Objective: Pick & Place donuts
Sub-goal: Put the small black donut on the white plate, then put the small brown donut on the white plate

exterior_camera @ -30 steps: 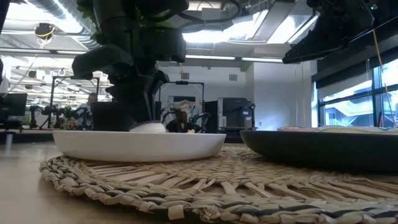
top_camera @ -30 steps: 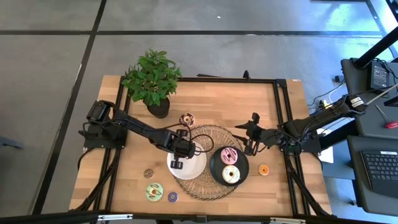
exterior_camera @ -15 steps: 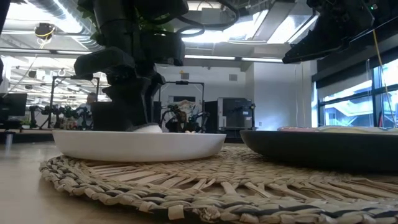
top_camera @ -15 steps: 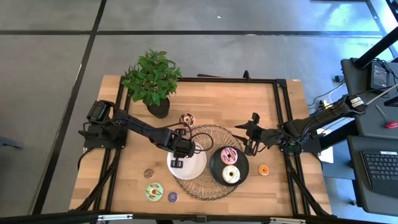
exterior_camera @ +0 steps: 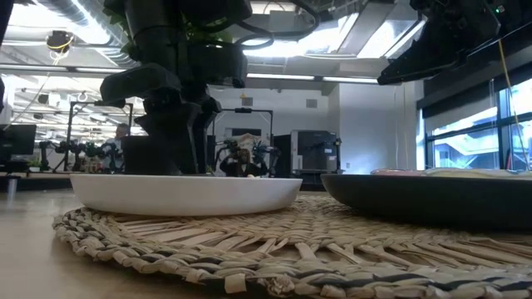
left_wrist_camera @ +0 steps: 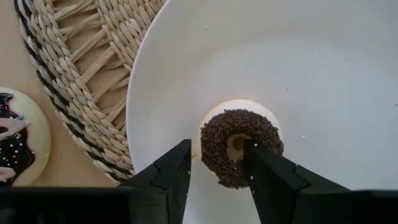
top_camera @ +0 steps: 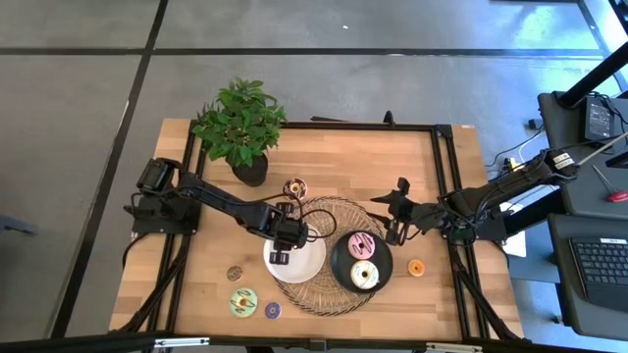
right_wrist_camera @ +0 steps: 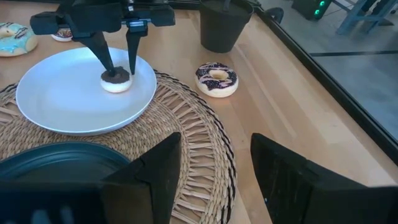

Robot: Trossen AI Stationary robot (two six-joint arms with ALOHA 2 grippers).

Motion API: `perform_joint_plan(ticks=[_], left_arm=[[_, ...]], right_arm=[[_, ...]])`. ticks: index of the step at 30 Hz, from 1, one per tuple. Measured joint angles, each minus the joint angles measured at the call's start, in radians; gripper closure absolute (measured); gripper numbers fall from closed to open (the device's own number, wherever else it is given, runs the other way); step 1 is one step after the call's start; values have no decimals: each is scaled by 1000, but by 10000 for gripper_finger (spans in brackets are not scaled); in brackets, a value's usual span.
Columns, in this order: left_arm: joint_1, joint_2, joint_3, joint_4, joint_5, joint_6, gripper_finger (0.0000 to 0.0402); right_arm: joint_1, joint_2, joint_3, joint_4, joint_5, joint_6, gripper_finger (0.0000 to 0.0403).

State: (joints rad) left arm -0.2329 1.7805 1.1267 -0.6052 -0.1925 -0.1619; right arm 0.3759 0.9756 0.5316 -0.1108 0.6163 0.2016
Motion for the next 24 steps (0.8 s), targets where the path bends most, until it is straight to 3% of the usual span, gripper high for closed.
perform_joint_plan(ticks=[10, 18, 24], left_arm=[[0, -110, 0, -29, 4, -37, 260], [-74, -219, -48, -228, 83, -461, 262], [-196, -236, -172, -233, 142, -827, 268]], right_arm=[[0, 0, 0, 0, 0, 3, 208], [0, 0, 0, 0, 0, 5, 208], [0, 0, 0, 1, -18, 30, 208]])
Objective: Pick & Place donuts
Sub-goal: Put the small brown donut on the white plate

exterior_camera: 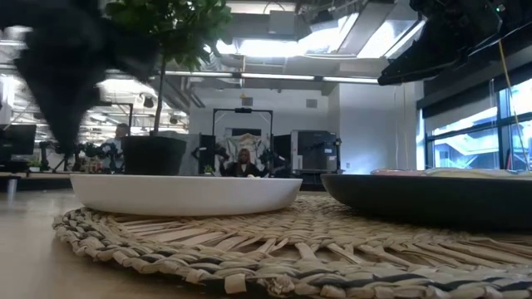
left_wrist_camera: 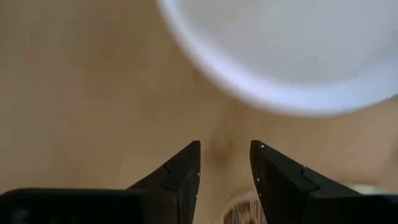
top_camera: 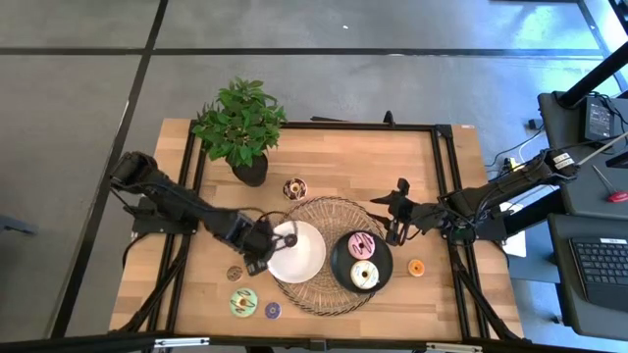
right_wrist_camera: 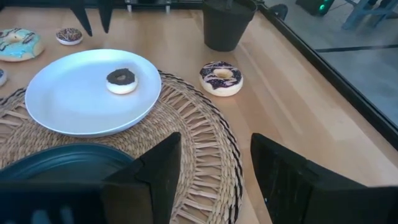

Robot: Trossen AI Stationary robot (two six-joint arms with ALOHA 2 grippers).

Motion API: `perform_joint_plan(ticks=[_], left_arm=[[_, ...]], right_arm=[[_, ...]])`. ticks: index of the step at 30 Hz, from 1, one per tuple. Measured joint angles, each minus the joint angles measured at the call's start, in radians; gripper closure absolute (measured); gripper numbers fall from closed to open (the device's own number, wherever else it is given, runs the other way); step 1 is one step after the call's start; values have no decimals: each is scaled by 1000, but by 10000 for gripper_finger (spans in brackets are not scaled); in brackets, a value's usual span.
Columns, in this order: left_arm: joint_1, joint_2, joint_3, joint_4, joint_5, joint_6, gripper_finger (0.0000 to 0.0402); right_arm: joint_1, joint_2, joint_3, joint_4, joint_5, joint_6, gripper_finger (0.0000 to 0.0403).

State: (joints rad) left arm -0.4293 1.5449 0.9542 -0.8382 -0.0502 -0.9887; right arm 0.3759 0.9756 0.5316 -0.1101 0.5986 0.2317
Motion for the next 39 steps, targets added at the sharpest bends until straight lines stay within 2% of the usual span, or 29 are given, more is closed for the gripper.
perform_joint_plan(ticks=[6, 13, 19, 28, 33, 39], left_arm=[[-129, 0, -45, 2, -1, -239, 267], [-246, 0, -45, 4, -27, -399, 272], [-305, 0, -45, 4, -60, -530, 274], [-349, 1, -101, 22, -87, -633, 275], [-351, 1, -146, 104, -80, -626, 280], [-351, 1, -153, 114, -80, -600, 279]], right_arm=[[0, 0, 0, 1, 0, 0, 208], [0, 0, 0, 1, 1, 2, 208], [0, 0, 0, 1, 1, 3, 208], [0, 0, 0, 1, 1, 3, 208], [0, 0, 0, 1, 1, 3, 208], [0, 0, 0, 2, 1, 3, 208]])
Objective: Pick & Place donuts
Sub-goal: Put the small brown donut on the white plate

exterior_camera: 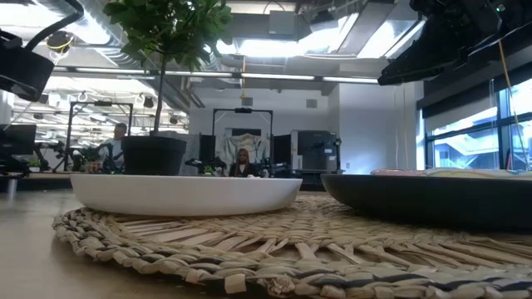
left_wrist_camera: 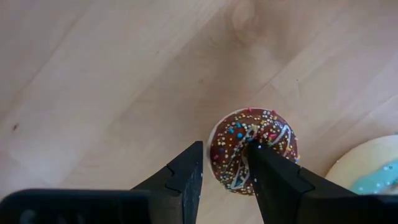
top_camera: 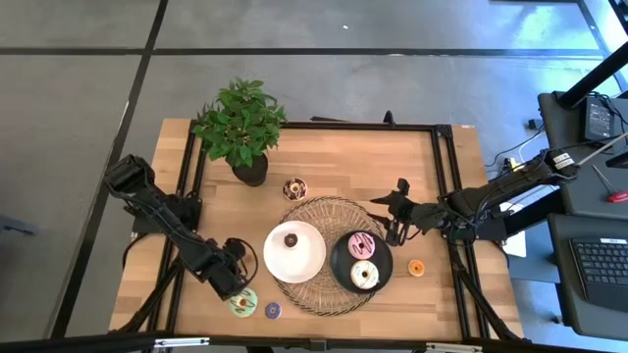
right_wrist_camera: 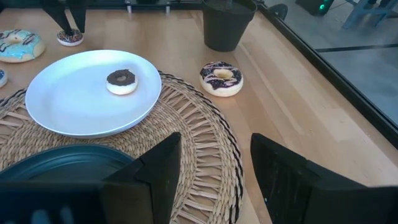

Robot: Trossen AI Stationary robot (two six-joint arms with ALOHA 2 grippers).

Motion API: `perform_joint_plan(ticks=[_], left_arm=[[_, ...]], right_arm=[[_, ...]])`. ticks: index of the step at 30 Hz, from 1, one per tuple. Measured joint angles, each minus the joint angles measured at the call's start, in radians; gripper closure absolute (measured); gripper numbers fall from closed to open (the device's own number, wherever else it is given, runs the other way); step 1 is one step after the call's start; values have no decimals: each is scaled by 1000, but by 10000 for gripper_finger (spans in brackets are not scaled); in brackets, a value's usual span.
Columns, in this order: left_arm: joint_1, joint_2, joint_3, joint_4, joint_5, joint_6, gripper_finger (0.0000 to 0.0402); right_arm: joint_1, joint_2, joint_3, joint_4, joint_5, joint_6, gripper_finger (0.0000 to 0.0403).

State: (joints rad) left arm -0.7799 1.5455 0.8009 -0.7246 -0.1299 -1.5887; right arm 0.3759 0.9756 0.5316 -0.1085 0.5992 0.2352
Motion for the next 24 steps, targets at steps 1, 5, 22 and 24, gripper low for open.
perform_joint_plan(ticks=[1, 5, 22, 24], left_arm=[[0, 0, 0, 0, -3, 13, 278], [1, 0, 0, 0, -17, 55, 276], [11, 0, 0, -1, -5, 92, 339], [11, 1, 0, -2, -4, 92, 353]], right_arm=[[0, 0, 0, 0, 0, 0, 208], [0, 0, 0, 0, 0, 0, 208], [0, 0, 0, 0, 1, -3, 208], [0, 0, 0, 0, 1, -3, 208]])
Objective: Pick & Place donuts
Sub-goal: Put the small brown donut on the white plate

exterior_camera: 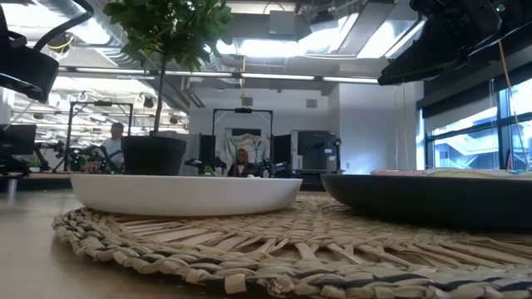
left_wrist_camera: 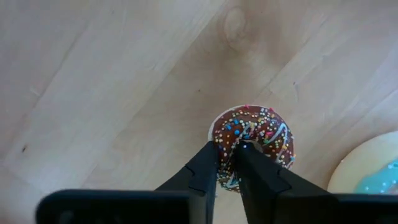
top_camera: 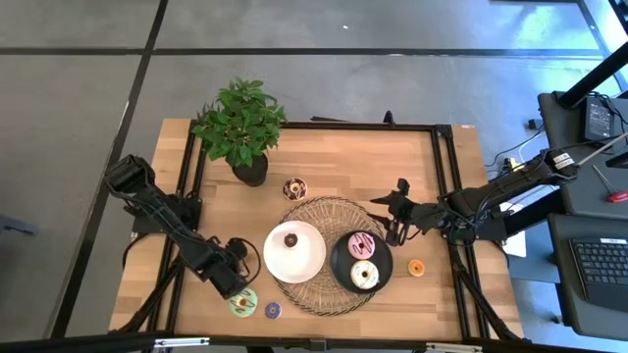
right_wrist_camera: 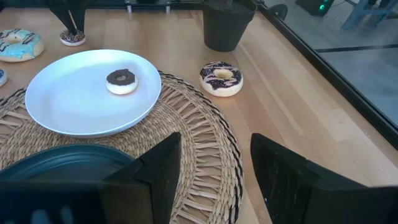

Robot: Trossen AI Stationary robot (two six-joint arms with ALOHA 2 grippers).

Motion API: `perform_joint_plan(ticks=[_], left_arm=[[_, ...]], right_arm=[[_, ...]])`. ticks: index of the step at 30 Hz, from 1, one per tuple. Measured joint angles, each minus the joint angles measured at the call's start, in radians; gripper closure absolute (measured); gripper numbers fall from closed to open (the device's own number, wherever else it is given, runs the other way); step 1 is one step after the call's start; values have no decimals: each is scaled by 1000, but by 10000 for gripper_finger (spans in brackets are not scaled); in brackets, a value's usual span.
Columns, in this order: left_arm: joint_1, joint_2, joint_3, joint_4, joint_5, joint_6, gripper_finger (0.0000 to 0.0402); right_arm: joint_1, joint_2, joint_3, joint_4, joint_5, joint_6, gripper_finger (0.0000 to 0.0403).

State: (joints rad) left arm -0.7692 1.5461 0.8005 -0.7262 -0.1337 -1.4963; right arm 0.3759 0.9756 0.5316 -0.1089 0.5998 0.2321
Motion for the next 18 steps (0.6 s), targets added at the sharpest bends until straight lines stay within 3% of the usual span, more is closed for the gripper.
perform_joint_plan(ticks=[6, 10, 15, 18], left_arm=[[0, -12, 0, -9, -2, 68, 391], [4, -90, 0, -21, -19, 96, 394], [43, -206, 0, -15, -191, 124, 393], [93, -234, 0, 22, -282, 245, 397]], right_arm=[[0, 0, 0, 0, 0, 0, 208], [0, 0, 0, 0, 0, 0, 208], [0, 0, 0, 2, 0, -2, 208], [0, 0, 0, 2, 0, -2, 208]])
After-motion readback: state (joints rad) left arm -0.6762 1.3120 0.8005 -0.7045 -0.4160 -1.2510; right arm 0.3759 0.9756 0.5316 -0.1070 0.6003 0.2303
